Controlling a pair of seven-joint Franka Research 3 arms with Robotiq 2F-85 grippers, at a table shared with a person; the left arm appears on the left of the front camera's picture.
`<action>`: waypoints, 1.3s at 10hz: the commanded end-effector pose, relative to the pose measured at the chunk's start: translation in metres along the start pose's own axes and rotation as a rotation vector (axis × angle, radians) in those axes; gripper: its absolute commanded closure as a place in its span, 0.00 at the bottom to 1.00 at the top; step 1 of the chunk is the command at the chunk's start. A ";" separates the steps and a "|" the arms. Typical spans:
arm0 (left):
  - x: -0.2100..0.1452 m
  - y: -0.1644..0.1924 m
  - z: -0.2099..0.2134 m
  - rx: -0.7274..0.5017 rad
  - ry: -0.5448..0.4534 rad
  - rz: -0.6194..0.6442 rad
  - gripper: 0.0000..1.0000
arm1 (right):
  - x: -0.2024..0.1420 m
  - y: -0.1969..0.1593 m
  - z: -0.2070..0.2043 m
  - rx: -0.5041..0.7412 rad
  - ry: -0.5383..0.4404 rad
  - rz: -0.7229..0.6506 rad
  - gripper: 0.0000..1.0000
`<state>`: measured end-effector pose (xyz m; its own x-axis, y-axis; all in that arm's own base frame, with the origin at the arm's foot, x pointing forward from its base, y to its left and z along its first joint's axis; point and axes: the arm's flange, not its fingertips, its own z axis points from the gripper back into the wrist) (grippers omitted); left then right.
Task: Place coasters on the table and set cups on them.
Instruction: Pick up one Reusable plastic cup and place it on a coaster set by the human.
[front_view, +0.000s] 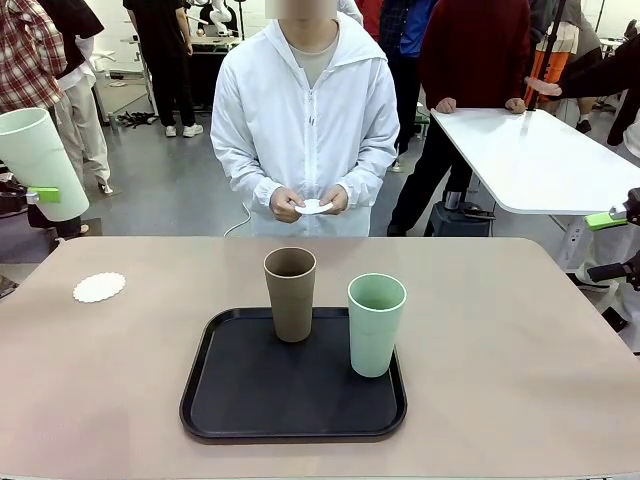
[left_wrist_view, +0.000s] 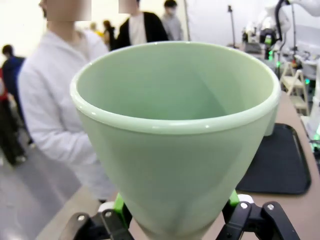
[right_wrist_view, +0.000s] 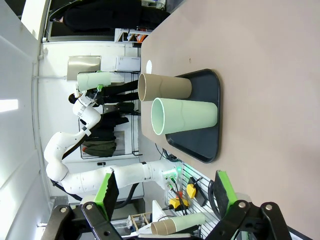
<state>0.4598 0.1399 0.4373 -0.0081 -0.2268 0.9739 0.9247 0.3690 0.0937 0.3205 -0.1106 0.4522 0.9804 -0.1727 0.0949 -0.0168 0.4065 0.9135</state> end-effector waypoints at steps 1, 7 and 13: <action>-0.003 0.015 0.004 0.058 -0.009 0.068 0.18 | -0.001 0.001 0.000 0.010 0.002 0.006 0.00; -0.011 0.010 0.007 0.040 0.008 0.045 0.18 | -0.001 0.001 0.000 0.010 0.002 0.006 0.00; -0.065 0.066 -0.023 0.023 0.111 0.023 0.18 | -0.001 0.001 0.000 0.010 0.002 0.006 0.00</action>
<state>0.5103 0.1500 0.3800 0.0758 -0.2840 0.9558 0.9116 0.4081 0.0490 0.3205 -0.1105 0.4523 0.9804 -0.1726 0.0952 -0.0171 0.4066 0.9134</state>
